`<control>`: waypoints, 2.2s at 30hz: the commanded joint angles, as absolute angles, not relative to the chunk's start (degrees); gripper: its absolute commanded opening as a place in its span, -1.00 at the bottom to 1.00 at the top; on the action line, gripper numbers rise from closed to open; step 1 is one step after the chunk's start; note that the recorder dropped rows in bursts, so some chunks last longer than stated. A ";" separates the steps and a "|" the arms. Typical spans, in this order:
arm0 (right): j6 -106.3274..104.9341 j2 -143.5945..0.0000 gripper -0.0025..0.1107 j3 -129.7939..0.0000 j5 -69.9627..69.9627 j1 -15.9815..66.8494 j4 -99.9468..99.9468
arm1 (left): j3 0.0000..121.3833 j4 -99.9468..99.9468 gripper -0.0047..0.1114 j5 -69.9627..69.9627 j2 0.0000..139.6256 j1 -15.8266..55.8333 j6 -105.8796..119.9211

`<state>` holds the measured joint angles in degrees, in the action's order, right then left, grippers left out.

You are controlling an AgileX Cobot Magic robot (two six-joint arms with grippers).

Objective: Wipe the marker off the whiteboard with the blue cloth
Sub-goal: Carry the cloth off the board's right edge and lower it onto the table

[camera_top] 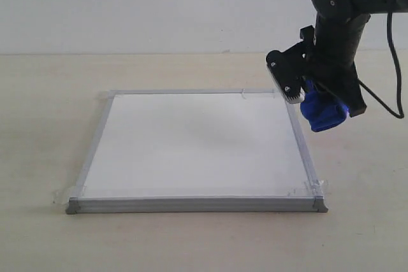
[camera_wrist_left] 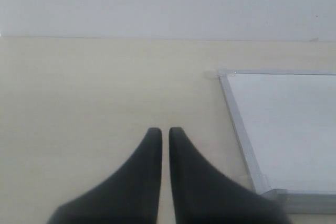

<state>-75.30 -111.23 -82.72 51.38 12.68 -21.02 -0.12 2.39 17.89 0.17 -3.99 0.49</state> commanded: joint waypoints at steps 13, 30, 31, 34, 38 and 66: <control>-81.30 -116.69 -0.96 -82.60 50.84 12.50 -18.58 | 0.00 2.32 -0.84 17.32 0.00 -4.06 0.43; -93.18 -116.71 -0.96 -82.60 51.27 6.37 -5.99 | 0.00 2.32 -0.84 17.32 0.00 -4.06 0.43; -94.70 -116.71 -0.96 -82.60 51.65 6.37 -5.67 | 0.00 2.32 -0.84 17.32 0.00 -4.06 0.43; -97.78 -116.71 -0.96 -81.51 50.52 6.37 -4.31 | 0.00 2.32 -0.84 17.32 0.00 -4.06 0.43; -98.25 -116.71 -0.96 -77.42 44.47 6.37 -4.85 | 0.00 2.32 -0.84 17.32 0.00 -4.06 0.43; -82.93 -116.59 0.26 -76.00 39.07 6.37 -4.86 | 0.00 2.32 -0.84 17.35 0.00 -4.06 0.43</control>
